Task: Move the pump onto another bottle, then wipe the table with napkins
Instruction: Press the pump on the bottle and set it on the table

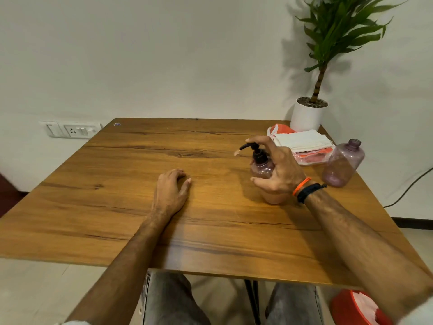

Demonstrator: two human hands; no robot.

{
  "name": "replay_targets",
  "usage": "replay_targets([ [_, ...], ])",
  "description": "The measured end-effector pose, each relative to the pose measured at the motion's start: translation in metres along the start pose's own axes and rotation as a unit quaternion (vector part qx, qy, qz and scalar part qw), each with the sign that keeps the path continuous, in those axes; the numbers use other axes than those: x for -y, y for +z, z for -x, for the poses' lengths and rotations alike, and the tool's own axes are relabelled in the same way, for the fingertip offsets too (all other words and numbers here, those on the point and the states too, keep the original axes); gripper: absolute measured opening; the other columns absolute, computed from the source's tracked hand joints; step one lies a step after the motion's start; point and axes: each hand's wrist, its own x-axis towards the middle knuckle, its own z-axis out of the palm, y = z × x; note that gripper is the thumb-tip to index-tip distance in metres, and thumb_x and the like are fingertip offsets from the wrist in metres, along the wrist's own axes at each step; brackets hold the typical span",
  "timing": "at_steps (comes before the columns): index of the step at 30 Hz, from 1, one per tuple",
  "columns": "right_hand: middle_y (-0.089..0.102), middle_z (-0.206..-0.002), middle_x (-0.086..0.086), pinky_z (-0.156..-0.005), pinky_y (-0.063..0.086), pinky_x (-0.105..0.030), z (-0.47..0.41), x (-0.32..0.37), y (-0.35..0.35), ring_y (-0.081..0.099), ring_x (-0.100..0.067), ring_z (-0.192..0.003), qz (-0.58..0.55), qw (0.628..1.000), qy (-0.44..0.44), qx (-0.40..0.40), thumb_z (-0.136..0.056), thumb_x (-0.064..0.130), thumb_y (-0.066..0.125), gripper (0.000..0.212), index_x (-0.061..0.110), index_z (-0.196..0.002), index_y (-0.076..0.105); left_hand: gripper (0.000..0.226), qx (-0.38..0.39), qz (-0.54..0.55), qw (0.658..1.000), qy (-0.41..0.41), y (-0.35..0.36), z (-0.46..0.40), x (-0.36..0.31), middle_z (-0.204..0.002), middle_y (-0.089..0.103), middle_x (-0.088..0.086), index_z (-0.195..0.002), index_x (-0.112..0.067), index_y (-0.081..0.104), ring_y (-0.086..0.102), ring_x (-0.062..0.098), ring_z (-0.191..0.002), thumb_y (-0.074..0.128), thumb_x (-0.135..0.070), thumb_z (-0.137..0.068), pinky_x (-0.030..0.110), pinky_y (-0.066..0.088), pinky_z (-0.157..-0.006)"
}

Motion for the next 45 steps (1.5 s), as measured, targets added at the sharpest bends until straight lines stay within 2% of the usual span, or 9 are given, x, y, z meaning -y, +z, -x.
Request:
replay_targets([
  [8, 0.064, -0.087, 0.000, -0.068, 0.059, -0.031, 0.000, -0.003, 0.000, 0.066, -0.015, -0.077, 0.008, 1.000, -0.012, 0.020, -0.066, 0.025, 0.076, 0.095, 0.028, -0.146, 0.025, 0.032, -0.001, 0.009, 1.000, 0.003, -0.002, 0.001, -0.004, -0.126, 0.063, 0.008, -0.116, -0.008, 0.065, 0.053, 0.024, -0.119, 0.061, -0.029, -0.091, 0.035, 0.037, -0.104],
  [13, 0.065, -0.090, 0.003, -0.073, 0.060, -0.031, 0.001, -0.006, 0.003, 0.066, -0.010, -0.081, -0.007, 0.999, 0.032, -0.022, -0.066, 0.026, 0.077, 0.098, 0.033, -0.147, 0.022, 0.033, -0.002, 0.009, 1.000, 0.006, -0.003, 0.003, -0.004, -0.128, 0.062, 0.008, -0.117, -0.008, 0.065, 0.052, 0.023, -0.120, 0.061, -0.029, -0.092, 0.032, 0.035, -0.104],
  [18, 0.062, -0.093, 0.016, -0.080, 0.054, -0.015, -0.001, -0.007, 0.014, 0.066, -0.002, -0.086, -0.013, 0.993, 0.080, -0.081, -0.068, 0.038, 0.078, 0.102, 0.037, -0.149, 0.016, 0.032, -0.011, 0.003, 1.000, 0.008, -0.002, 0.004, -0.004, -0.125, 0.063, 0.009, -0.115, -0.007, 0.066, 0.054, 0.024, -0.117, 0.062, -0.028, -0.091, 0.029, 0.035, -0.100],
  [24, 0.064, -0.105, 0.007, -0.082, 0.053, -0.019, -0.001, -0.004, 0.030, 0.064, -0.007, -0.097, -0.036, 0.980, 0.134, -0.142, -0.068, 0.041, 0.082, 0.111, 0.038, -0.149, 0.006, 0.031, -0.007, 0.005, 1.000, 0.009, -0.003, 0.003, -0.003, -0.125, 0.064, 0.008, -0.114, -0.008, 0.066, 0.055, 0.024, -0.117, 0.062, -0.028, -0.091, 0.031, 0.036, -0.100],
  [27, 0.062, -0.123, 0.001, -0.092, 0.039, -0.010, 0.000, -0.004, 0.036, 0.056, -0.004, -0.116, -0.075, 0.969, 0.188, -0.140, -0.064, 0.044, 0.086, 0.113, 0.032, -0.148, 0.011, 0.031, -0.006, 0.008, 1.000, 0.007, -0.003, 0.003, -0.002, -0.125, 0.063, 0.008, -0.114, -0.009, 0.066, 0.054, 0.024, -0.117, 0.062, -0.028, -0.091, 0.031, 0.036, -0.101],
  [30, 0.051, -0.139, -0.004, -0.100, 0.037, -0.023, 0.005, -0.003, 0.039, 0.048, -0.012, -0.126, -0.069, 0.967, 0.210, -0.127, -0.061, 0.051, 0.085, 0.109, 0.033, -0.145, 0.017, 0.031, -0.007, 0.004, 1.000, 0.005, -0.003, 0.003, -0.003, -0.124, 0.063, 0.008, -0.115, -0.009, 0.066, 0.054, 0.024, -0.117, 0.061, -0.029, -0.091, 0.032, 0.037, -0.101],
  [32, 0.044, -0.144, -0.002, -0.101, 0.036, -0.027, 0.012, -0.003, 0.039, 0.042, -0.008, -0.125, -0.050, 0.967, 0.221, -0.118, -0.058, 0.055, 0.085, 0.110, 0.032, -0.144, 0.020, 0.031, -0.005, 0.005, 1.000, 0.003, -0.003, 0.002, -0.003, -0.125, 0.063, 0.007, -0.116, -0.010, 0.065, 0.053, 0.024, -0.117, 0.061, -0.029, -0.091, 0.031, 0.036, -0.100],
  [37, 0.050, -0.135, 0.000, -0.096, 0.040, -0.029, 0.031, -0.008, 0.045, 0.047, -0.014, -0.120, 0.006, 0.957, 0.277, -0.087, -0.060, 0.057, 0.081, 0.093, 0.030, -0.135, 0.033, 0.030, -0.006, 0.007, 1.000, 0.003, -0.003, 0.002, -0.002, -0.124, 0.064, 0.008, -0.114, -0.010, 0.066, 0.054, 0.024, -0.115, 0.061, -0.028, -0.091, 0.031, 0.037, -0.099],
  [45, 0.057, -0.131, -0.004, -0.090, 0.043, -0.028, 0.001, -0.017, 0.065, 0.054, -0.019, -0.116, -0.006, 0.940, 0.328, -0.093, -0.059, 0.055, 0.083, 0.091, 0.021, -0.134, 0.044, 0.031, -0.009, 0.012, 1.000, 0.003, -0.002, 0.002, -0.003, -0.126, 0.062, 0.008, -0.116, -0.009, 0.065, 0.052, 0.024, -0.117, 0.060, -0.028, -0.092, 0.028, 0.035, -0.099],
])
